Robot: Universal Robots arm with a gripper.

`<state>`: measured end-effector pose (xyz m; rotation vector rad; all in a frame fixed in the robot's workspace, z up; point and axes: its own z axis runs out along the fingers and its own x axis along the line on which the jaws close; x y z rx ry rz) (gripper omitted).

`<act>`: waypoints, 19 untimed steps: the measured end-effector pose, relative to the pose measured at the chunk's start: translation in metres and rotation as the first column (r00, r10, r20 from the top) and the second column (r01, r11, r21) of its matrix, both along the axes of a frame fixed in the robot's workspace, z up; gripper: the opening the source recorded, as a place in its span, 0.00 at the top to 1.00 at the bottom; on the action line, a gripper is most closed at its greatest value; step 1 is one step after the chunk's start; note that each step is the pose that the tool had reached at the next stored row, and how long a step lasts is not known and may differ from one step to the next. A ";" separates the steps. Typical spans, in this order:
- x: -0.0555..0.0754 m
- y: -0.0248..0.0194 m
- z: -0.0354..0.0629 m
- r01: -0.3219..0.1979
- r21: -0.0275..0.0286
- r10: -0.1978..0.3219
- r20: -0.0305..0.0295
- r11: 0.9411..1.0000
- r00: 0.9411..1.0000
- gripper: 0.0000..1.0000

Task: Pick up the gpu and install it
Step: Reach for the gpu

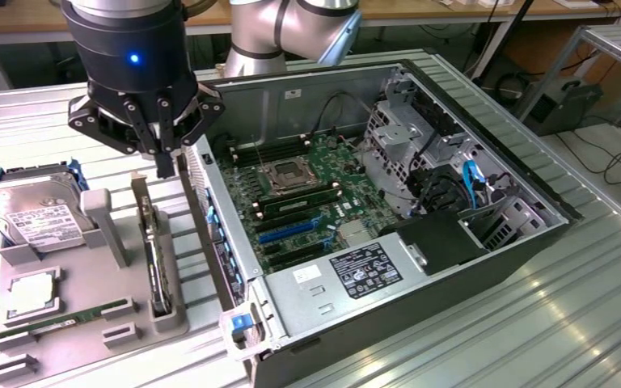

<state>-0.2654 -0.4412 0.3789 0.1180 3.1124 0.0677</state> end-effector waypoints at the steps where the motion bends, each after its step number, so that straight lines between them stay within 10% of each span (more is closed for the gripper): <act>1: 0.000 -0.0004 0.0000 0.000 0.000 0.000 0.000 1.000 1.000 0.89; 19: 0.000 -0.0083 -0.0008 0.000 0.000 0.000 0.000 1.000 1.000 0.89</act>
